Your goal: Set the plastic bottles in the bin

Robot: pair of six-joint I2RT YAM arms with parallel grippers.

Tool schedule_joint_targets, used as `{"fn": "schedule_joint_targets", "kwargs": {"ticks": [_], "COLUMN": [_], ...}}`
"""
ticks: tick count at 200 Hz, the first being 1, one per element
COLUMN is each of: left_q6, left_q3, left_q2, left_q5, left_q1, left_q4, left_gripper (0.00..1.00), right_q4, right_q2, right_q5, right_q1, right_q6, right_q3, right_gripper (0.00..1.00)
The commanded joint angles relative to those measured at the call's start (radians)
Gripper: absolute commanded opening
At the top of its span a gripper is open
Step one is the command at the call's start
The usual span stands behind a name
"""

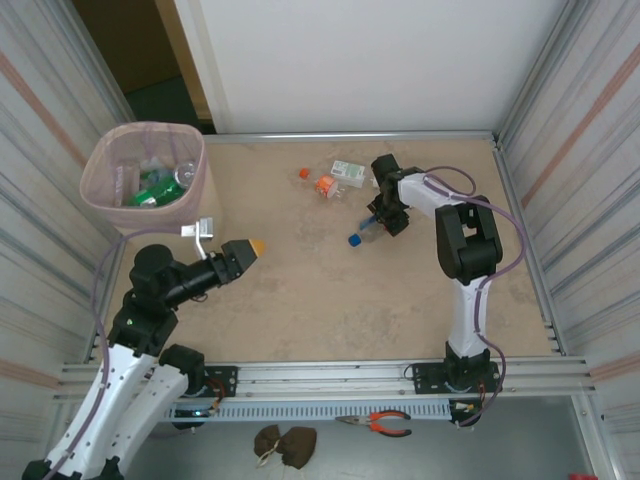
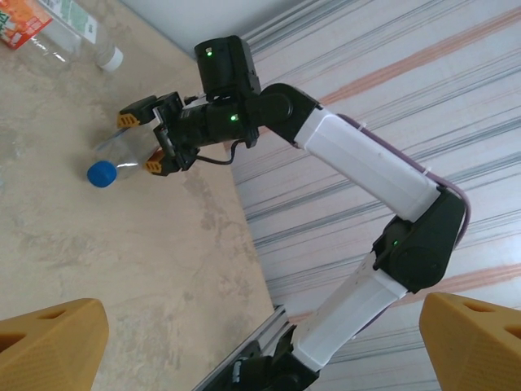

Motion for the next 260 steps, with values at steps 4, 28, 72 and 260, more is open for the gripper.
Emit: {"fn": "schedule_joint_targets", "kwargs": {"ticks": [4, 28, 72, 260], "left_q6": [-0.082, -0.06, -0.001, 0.547], "left_q3": [-0.036, 0.001, 0.038, 0.365], "left_q2": [0.019, 0.035, 0.04, 0.268], "left_q5": [0.034, 0.046, 0.045, 0.039], "left_q1": [-0.004, -0.004, -0.004, -0.062], "left_q4": [0.16, 0.126, 0.041, -0.173], "left_gripper": [0.99, 0.99, 0.99, 0.99], "right_q4": [-0.032, -0.034, -0.042, 0.448], "right_q2": [-0.069, -0.09, -0.095, -0.561], "right_q5": [0.024, 0.03, 0.034, -0.35], "right_q1": [0.013, 0.022, 0.034, 0.108], "right_q6": [0.007, 0.006, 0.007, -0.6], "right_q3": [-0.012, -0.012, 0.017, -0.191], "right_gripper": [0.61, 0.61, 0.6, 0.56]}}
